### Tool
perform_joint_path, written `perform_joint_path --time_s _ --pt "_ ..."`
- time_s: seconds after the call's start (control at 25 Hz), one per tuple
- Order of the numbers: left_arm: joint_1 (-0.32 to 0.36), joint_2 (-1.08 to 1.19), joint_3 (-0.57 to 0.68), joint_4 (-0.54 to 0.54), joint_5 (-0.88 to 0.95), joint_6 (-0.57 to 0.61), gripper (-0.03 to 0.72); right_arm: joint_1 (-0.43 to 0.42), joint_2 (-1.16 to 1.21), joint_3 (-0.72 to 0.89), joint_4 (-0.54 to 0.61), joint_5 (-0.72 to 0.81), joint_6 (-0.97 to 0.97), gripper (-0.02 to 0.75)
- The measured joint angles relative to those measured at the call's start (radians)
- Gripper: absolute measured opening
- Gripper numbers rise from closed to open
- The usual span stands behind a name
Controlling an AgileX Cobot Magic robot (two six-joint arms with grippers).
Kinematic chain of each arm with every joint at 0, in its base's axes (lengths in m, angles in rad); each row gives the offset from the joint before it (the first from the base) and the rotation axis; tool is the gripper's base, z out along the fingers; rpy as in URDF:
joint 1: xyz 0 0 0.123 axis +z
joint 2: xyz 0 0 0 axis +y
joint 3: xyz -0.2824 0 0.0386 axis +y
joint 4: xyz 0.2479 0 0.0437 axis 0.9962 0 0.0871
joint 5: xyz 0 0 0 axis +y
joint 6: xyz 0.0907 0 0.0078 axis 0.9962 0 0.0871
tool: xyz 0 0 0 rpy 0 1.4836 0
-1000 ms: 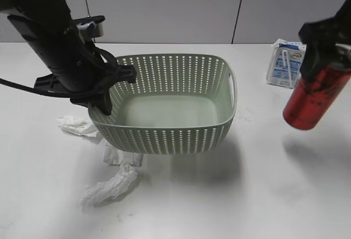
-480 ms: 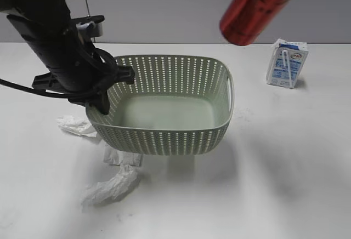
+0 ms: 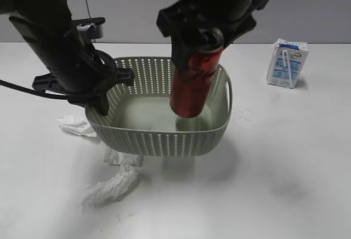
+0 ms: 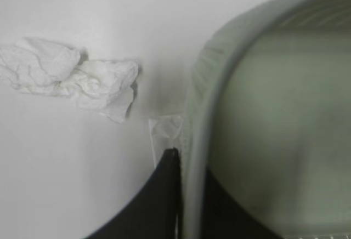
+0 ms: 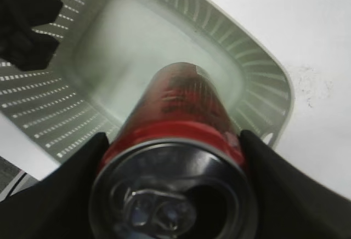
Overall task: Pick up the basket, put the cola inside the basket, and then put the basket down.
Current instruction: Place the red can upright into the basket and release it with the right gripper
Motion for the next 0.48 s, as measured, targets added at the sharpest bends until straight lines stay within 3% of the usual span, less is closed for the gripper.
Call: perform_joint_path --time_s 0.48 --pt "0.0 0.0 0.0 0.005 0.003 0.0 -0.003 0.0 0.096 0.0 0.005 -0.012 -0.055 0.534"
